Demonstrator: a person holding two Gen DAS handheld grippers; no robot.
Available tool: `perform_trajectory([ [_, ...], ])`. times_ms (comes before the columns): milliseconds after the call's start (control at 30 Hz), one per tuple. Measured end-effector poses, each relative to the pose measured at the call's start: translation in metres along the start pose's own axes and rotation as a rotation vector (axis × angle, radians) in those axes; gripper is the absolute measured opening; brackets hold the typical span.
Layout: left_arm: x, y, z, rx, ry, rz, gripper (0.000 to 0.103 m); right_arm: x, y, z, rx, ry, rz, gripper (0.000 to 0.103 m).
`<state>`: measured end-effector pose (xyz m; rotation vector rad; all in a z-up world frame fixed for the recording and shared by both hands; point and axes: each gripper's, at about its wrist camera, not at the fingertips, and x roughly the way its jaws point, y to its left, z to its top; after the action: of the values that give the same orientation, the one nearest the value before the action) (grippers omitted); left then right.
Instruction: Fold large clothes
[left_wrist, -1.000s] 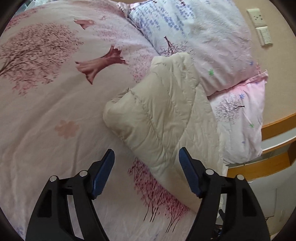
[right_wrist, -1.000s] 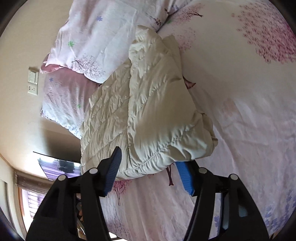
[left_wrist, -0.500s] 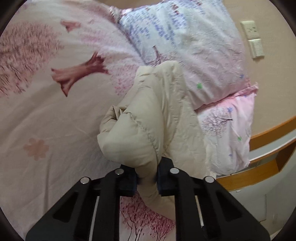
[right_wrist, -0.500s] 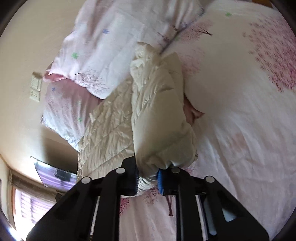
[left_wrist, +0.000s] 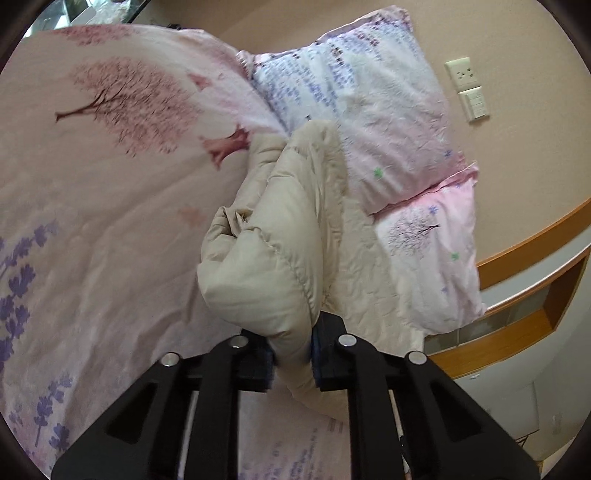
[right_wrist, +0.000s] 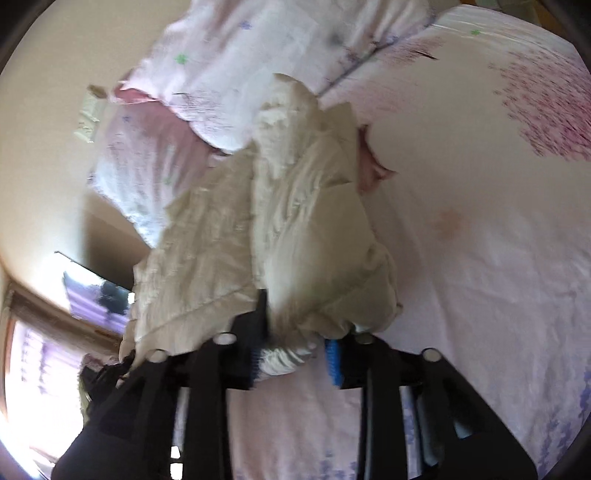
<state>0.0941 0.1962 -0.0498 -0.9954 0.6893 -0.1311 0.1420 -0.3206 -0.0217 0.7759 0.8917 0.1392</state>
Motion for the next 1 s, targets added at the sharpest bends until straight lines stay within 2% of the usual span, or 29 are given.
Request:
perform_trajectory([
  [133,0.005,0.005,0.001,-0.020,0.008,0.026,0.034,-0.013,-0.003,0.000,0.022,-0.036,-0.057,0.049],
  [167,0.006,0.005,0.001,-0.019,0.011,0.031,0.043,-0.018,-0.004,0.000,0.021,-0.055,-0.082,0.056],
  [200,0.006,0.006,0.001,-0.020,0.013,0.038,0.047,-0.024,-0.004,0.000,0.019,-0.084,-0.120,0.061],
  [233,0.005,0.007,0.000,-0.023,0.010,0.046,0.054,-0.030,-0.003,0.000,0.015,-0.120,-0.170,0.064],
  [300,0.004,0.008,0.000,-0.028,0.005,0.052,0.058,-0.047,0.010,0.002,-0.031,-0.249,-0.313,0.064],
  [333,0.004,0.009,0.000,-0.033,0.006,0.053,0.060,-0.051,0.022,0.003,-0.071,-0.298,-0.351,0.064],
  [400,0.004,0.010,0.000,-0.037,0.004,0.055,0.062,-0.051,0.046,0.004,-0.165,-0.331,-0.343,0.063],
  [433,0.004,0.010,-0.001,-0.035,0.002,0.056,0.062,-0.048,0.060,0.004,-0.220,-0.325,-0.315,0.061],
  [567,0.006,0.008,-0.001,-0.036,-0.008,0.063,0.063,-0.009,0.130,-0.003,-0.469,-0.238,-0.226,0.041],
  [700,0.007,0.007,0.001,-0.033,-0.024,0.076,0.063,0.031,0.171,-0.008,-0.602,-0.159,-0.206,0.029],
  [867,0.006,0.009,0.004,-0.043,-0.039,0.077,0.063,0.070,0.195,-0.016,-0.682,-0.074,-0.228,0.025],
  [1000,0.006,0.010,0.005,-0.046,-0.043,0.085,0.063,0.097,0.203,-0.020,-0.735,-0.060,-0.309,0.025],
])
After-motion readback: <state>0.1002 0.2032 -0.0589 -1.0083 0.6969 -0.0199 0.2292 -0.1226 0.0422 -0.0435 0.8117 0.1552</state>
